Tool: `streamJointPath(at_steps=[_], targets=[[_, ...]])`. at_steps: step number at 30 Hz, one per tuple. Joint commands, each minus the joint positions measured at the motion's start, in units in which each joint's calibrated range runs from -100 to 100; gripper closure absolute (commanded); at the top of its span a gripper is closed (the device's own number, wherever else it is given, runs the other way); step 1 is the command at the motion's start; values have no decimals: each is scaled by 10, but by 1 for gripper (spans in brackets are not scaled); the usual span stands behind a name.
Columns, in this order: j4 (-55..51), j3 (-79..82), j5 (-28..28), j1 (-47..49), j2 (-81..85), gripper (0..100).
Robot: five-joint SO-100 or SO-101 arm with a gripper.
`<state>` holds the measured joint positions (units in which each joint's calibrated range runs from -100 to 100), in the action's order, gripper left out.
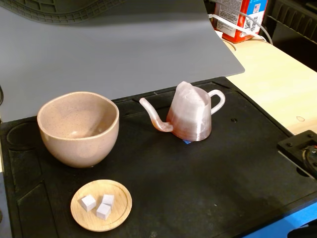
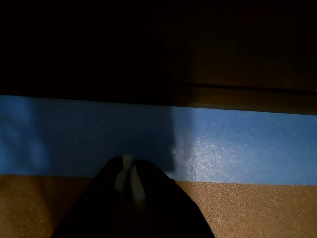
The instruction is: Pick up a kettle and pour liquid into a cup.
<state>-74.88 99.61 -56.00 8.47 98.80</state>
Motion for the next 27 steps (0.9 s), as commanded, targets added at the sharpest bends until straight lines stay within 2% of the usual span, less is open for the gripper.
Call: streamJointPath(at_steps=[1,24,27], targets=[[-1,2,2,0,2,99],[6,2,2,-1,-2,99],[93,2,2,-2,-4,99]])
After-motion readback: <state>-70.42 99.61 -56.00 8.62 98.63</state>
